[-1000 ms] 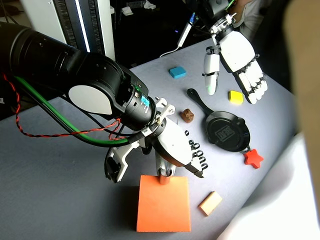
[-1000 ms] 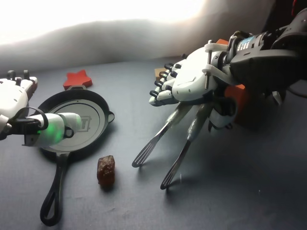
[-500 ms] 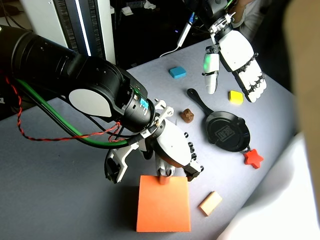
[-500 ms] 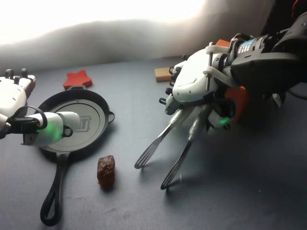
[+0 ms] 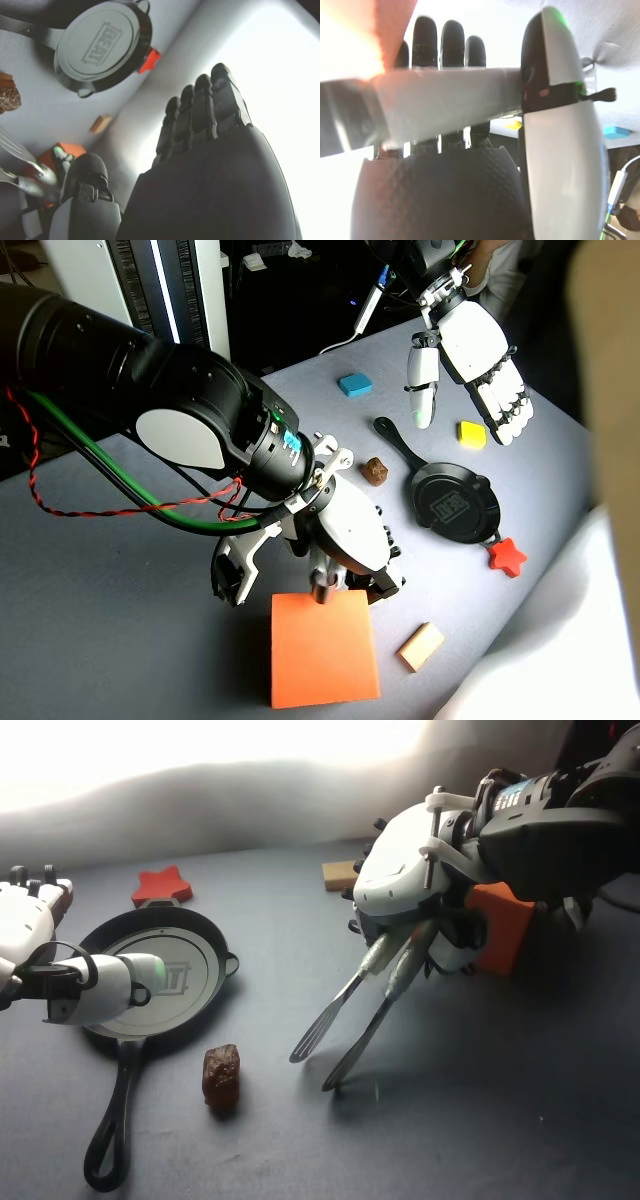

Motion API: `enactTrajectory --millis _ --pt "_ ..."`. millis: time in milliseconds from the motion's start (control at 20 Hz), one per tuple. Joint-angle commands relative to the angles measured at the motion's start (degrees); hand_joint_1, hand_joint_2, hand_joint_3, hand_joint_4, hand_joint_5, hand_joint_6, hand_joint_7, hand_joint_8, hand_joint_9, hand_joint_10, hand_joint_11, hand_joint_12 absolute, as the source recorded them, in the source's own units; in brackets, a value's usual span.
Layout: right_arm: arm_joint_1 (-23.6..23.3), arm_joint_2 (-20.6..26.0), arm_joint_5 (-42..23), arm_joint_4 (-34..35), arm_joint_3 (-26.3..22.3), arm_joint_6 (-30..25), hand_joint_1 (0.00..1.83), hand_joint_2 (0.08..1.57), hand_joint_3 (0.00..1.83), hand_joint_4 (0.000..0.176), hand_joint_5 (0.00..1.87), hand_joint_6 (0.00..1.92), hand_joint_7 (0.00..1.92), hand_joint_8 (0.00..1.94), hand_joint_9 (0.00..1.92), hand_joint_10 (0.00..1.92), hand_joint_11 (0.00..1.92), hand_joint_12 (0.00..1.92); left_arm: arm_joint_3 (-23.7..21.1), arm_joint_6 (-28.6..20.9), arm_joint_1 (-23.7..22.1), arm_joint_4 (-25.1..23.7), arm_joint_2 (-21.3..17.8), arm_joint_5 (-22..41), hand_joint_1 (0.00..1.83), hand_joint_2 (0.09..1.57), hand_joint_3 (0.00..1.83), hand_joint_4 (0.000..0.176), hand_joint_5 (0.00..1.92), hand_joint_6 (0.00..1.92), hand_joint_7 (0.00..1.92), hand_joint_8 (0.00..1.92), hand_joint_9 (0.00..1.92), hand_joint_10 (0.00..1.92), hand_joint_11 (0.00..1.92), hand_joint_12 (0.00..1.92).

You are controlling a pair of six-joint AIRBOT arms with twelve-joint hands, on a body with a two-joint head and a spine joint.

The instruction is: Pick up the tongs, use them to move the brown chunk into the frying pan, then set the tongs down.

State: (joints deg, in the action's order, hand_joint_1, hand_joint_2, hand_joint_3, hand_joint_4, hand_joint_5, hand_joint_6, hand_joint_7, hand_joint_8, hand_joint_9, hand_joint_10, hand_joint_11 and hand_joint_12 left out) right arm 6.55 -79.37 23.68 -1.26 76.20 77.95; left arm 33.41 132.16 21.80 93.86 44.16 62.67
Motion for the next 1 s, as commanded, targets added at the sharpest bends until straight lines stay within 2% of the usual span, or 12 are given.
enactTrajectory --millis 0,150,250,350,500,550,650,700,750,850,900,950 --pt "-1.3 0.5 -4.5 -0.4 -0.2 -0.4 1.11 1.2 0.02 0.0 0.8 1.2 1.02 0.01 0.98 0.09 0.45 1.3 0.2 -0.1 -0.1 -4.2 -0.2 3.3 0.0 1.18 0.0 0.0 0.02 0.0 0.03 0.01 0.01 0.0 0.0 0.0" --pt "-2.8 1.6 -5.0 -0.3 -1.8 -0.9 1.1 1.22 0.0 0.0 0.78 1.27 1.03 0.01 0.98 0.1 0.43 1.36 0.2 -0.1 -0.1 -4.2 -0.2 3.3 0.0 1.19 0.0 0.0 0.01 0.0 0.03 0.0 0.0 0.0 0.0 0.0" --pt "-3.8 2.3 -5.6 -0.3 -3.1 -1.2 1.11 1.19 0.0 0.0 0.83 1.2 1.09 0.02 1.05 0.13 0.5 1.35 0.2 -0.1 -0.1 -4.1 -0.2 3.3 0.0 1.18 0.0 0.0 0.0 0.0 0.02 0.0 0.0 0.0 0.0 0.0" --pt "-4.9 2.8 -5.4 -0.3 -3.8 -2.5 1.12 1.19 0.0 0.0 0.83 1.19 1.07 0.01 1.03 0.12 0.5 1.34 0.2 -0.1 -0.1 -4.0 -0.2 3.3 0.0 1.16 0.0 0.0 0.01 0.0 0.04 0.0 0.01 0.0 0.01 0.0" --pt "-6.7 4.5 -4.0 -0.2 -5.8 -7.4 1.11 1.2 0.0 0.0 0.81 1.22 1.07 0.01 1.03 0.12 0.5 1.33 -0.1 -0.1 -0.1 -3.7 -0.2 4.2 0.0 1.17 0.0 0.0 0.0 0.0 0.03 0.0 0.0 0.0 0.0 0.0" --pt "-7.4 6.3 -4.0 -0.2 -8.1 -11.0 1.11 1.2 0.0 0.0 0.81 1.23 1.07 0.01 1.03 0.12 0.5 1.33 -0.2 -0.1 -0.1 -3.7 -0.2 4.8 0.0 1.16 0.0 0.0 0.0 0.0 0.02 0.0 0.0 0.0 0.0 0.0" --pt "-7.8 8.2 -4.2 -0.3 -10.6 -14.9 1.12 1.19 0.0 0.0 0.83 1.2 1.07 0.01 1.03 0.12 0.48 1.34 -0.2 0.0 -0.2 -3.7 -0.2 4.8 0.0 1.15 0.0 0.0 0.01 0.0 0.03 0.01 0.01 0.0 0.01 0.0" --pt "-8.0 9.3 -4.2 -0.8 -12.3 -18.1 1.12 1.19 0.0 0.0 0.83 1.2 1.07 0.0 1.03 0.12 0.5 1.31 -0.3 0.0 -0.2 -3.7 -0.2 4.8 0.0 1.15 0.0 0.0 0.01 0.0 0.03 0.01 0.01 0.0 0.01 0.0" --pt "-8.0 9.7 -4.0 -4.8 -13.3 -22.4 1.12 1.19 0.0 0.0 0.83 1.19 1.07 0.0 1.04 0.12 0.51 1.31 -0.3 0.0 -0.2 -3.7 -0.2 4.8 0.0 1.15 0.0 0.0 0.0 0.0 0.03 0.0 0.0 0.0 0.01 0.0" --pt "-8.1 10.6 -2.5 -20.8 -15.8 -40.3 1.11 1.19 0.0 0.0 0.83 1.2 1.07 0.0 1.03 0.12 0.5 1.31 -0.3 0.0 -0.2 -3.7 -0.2 4.8 0.0 1.16 0.0 0.0 0.0 0.0 0.02 0.0 0.0 0.0 0.0 0.0" --pt "-7.9 10.9 -1.0 -29.9 -16.9 -52.5 1.11 1.19 0.0 0.0 0.83 1.2 1.07 0.0 1.03 0.12 0.49 1.31 -0.3 0.0 -0.2 -3.7 -0.2 4.8 0.0 1.17 0.0 0.0 0.01 0.0 0.02 0.0 0.0 0.0 0.0 0.0" --pt "-7.8 10.9 1.0 -35.8 -17.8 -59.0 1.11 1.19 0.0 0.0 0.83 1.2 1.07 0.0 1.02 0.11 0.49 1.31 -0.3 0.0 -0.2 -3.7 -0.2 4.8 0.01 1.17 0.0 0.0 0.01 0.0 0.02 0.0 0.0 0.0 0.0 0.0"
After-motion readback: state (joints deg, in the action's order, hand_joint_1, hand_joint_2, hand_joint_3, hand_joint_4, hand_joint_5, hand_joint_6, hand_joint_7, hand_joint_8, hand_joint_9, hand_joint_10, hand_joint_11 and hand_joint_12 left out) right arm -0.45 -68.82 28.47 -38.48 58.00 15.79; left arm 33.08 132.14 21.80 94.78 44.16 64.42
